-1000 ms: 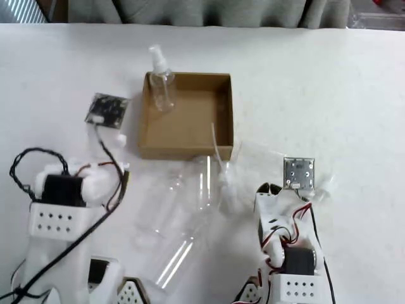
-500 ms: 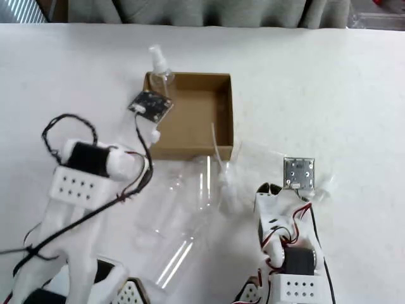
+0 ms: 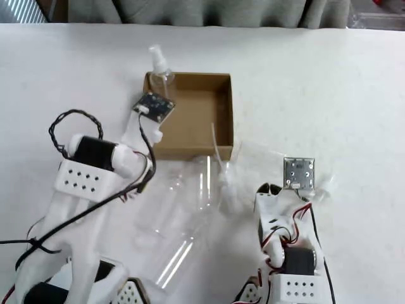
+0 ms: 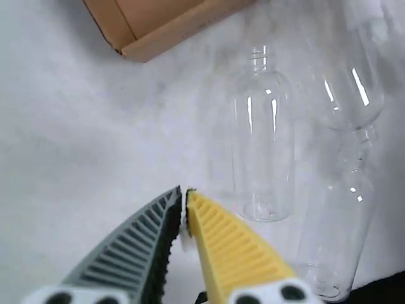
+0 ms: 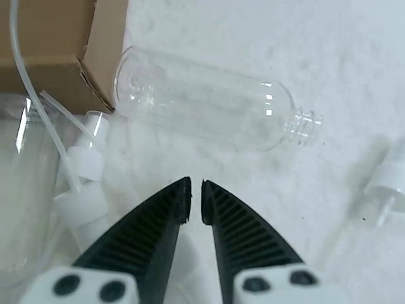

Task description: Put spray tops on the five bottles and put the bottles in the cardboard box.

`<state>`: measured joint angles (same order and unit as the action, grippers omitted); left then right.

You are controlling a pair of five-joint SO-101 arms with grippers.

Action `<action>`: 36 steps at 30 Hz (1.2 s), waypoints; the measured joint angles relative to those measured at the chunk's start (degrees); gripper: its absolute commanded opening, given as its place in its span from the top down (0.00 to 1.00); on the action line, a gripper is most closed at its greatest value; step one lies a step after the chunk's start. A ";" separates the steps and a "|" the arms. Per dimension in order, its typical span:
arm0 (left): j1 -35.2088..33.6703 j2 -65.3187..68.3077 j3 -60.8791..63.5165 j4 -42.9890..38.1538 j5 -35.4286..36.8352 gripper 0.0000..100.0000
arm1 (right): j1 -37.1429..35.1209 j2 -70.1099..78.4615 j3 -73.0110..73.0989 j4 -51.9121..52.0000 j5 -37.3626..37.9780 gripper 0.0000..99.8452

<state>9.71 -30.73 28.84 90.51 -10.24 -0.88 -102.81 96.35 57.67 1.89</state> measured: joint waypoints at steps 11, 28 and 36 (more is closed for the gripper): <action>2.46 0.53 -5.54 2.29 0.53 0.87 | 0.00 0.00 0.00 0.09 0.00 0.98; 2.64 12.31 -13.19 4.04 2.46 0.78 | 0.00 0.00 0.00 0.09 0.00 0.98; 2.64 26.55 -20.31 4.04 2.55 0.77 | 0.00 0.00 0.00 0.09 0.00 0.98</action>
<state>12.35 -4.18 8.53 94.55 -7.69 -0.88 -102.81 96.35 57.76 1.89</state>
